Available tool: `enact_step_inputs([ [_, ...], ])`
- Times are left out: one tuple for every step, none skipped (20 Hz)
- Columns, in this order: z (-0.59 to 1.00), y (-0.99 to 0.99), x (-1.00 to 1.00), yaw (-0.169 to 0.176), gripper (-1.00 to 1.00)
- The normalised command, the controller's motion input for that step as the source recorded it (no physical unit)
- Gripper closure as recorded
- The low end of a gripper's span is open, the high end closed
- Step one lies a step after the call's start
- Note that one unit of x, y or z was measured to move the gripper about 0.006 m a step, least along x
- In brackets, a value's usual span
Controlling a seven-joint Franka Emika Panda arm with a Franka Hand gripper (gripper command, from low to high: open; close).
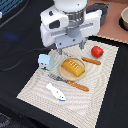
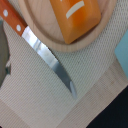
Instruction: Interact with the objects in diverse but meaningful ways.
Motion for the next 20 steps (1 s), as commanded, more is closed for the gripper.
enact_step_inputs([
  [0.01,0.00,0.58,0.126,-1.00],
  [0.02,0.00,0.62,0.106,-1.00],
  [0.03,0.00,0.69,0.077,-1.00],
  [0.00,0.00,0.63,0.066,-1.00],
  [0.00,0.00,0.57,0.041,-1.00],
  [-0.06,-0.04,0.50,0.028,-1.00],
  [-0.11,-0.03,0.47,0.024,-1.00],
  [-0.15,-0.03,0.47,0.020,-1.00],
  [-0.17,-0.05,0.43,0.017,-1.00],
  [-0.17,-0.05,0.44,0.016,-1.00],
  [-0.18,-0.05,0.41,0.014,-1.00],
  [-0.17,-0.05,0.42,0.015,-1.00],
  [-0.21,-0.06,0.40,0.015,-1.00],
  [-0.24,-0.07,0.37,0.014,-1.00],
  [-0.25,-0.07,0.35,0.013,-1.00],
  [-0.26,-0.07,0.33,0.015,-1.00],
  [-0.27,-0.09,0.30,0.017,-1.00],
  [-0.27,-0.10,0.28,0.017,-1.00],
  [-0.28,-0.11,0.25,0.017,-1.00],
  [-0.27,-0.09,0.27,0.018,-1.00],
])
